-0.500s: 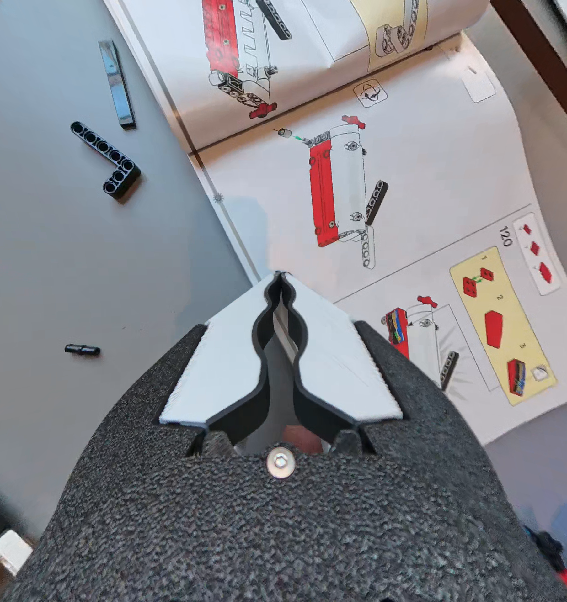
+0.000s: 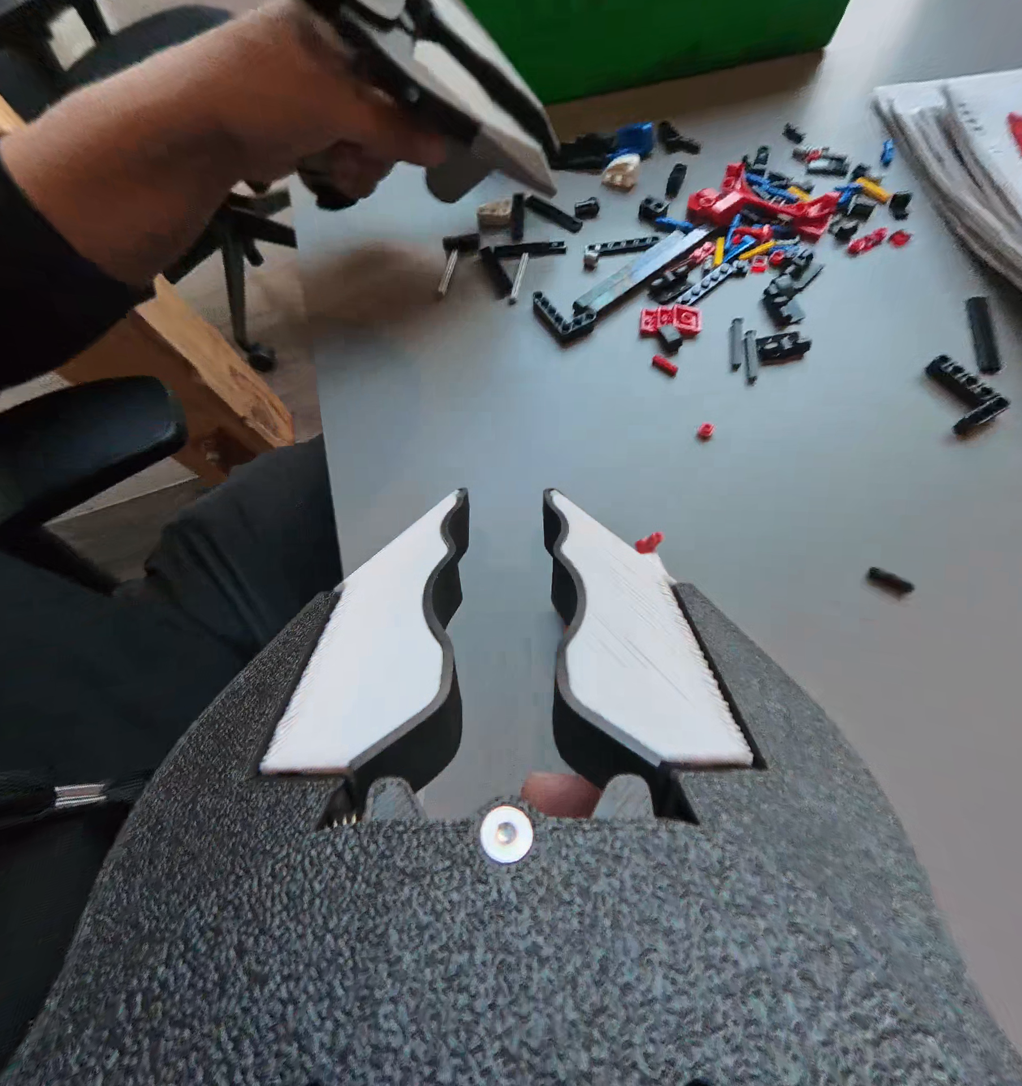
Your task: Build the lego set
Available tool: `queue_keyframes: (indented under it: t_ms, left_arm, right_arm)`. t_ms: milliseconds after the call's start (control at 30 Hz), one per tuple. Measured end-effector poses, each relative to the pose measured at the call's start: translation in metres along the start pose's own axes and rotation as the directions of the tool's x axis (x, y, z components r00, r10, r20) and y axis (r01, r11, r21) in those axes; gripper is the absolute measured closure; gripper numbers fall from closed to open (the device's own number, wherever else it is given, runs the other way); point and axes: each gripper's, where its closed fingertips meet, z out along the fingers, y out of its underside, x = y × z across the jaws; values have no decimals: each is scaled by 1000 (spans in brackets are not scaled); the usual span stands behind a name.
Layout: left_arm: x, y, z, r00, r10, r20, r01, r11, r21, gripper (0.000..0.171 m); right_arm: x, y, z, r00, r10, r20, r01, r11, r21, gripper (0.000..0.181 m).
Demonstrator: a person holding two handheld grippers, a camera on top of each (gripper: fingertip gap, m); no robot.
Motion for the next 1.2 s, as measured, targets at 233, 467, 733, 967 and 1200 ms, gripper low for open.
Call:
queue_keyframes:
  t_ms: [233,467,733,967,1200]
  left_arm:
    - [28,-11,5,998,50,-49,-52,997,-49,140]
    - [55,34,-42,999,24,-23,-26,995,-94,138]
    - [41,65,-60,999,-37,31,39,996,-82,139]
    - [57,0,-8,975,200,-99,-203,979,-21,153]
    - [64,-1,23,906,376,-192,-403,906,-129,155]
  right_arm:
    - [41,40,-33,984,-18,-178,11,999,-41,158]
    - [108,55,-68,932,23,-361,-35,999,-25,156]
    - [63,56,-51,983,16,-184,-14,1000,11,154]
    - [30,62,-39,991,-15,-137,12,1000,-18,154]
    - [35,64,-54,989,26,-146,-26,1000,0,154]
